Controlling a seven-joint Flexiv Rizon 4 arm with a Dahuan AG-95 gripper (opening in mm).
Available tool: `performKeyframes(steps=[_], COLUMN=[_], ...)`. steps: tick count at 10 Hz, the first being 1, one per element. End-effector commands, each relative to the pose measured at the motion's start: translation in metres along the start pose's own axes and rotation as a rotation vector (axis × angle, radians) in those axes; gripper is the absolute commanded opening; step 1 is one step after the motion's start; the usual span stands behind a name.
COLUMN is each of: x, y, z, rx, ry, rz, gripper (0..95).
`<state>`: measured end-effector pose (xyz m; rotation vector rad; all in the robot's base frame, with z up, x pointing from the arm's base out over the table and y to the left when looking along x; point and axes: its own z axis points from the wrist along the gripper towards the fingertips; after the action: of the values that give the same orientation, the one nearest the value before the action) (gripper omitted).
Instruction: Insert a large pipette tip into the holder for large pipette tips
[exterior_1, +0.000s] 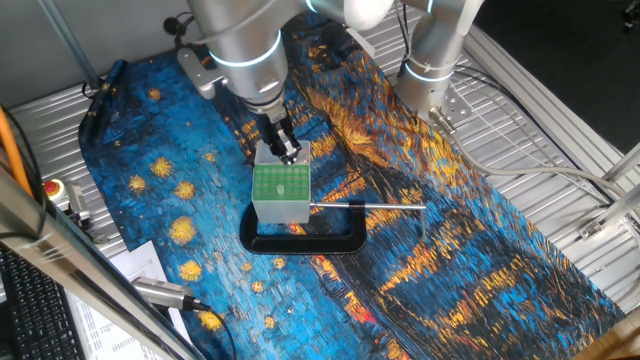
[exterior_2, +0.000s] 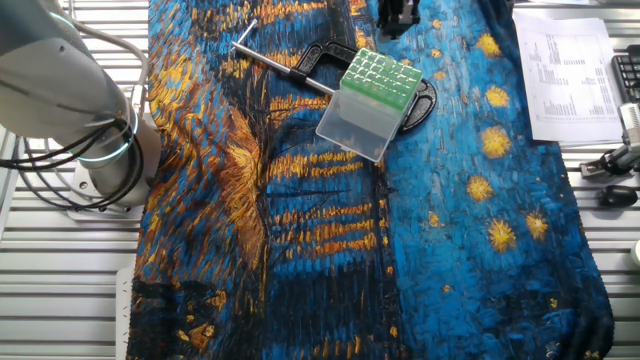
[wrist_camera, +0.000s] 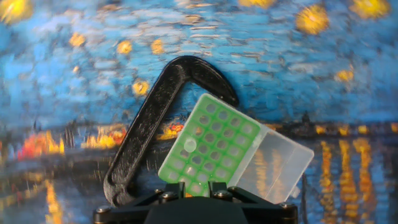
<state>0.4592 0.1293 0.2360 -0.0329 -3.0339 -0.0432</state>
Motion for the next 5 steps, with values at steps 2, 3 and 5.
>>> performKeyframes(steps=[2, 3, 5], x=[-0.009, -0.013, -0.018], y=[-0.030, -0.044, -0.070], z=[0.001, 0.000, -0.004], rx=[0.013, 0.012, 0.017], ry=[-0.026, -0.025, -0.015], rz=[0.069, 0.046, 0.024], gripper=[19.0, 19.0, 0.0])
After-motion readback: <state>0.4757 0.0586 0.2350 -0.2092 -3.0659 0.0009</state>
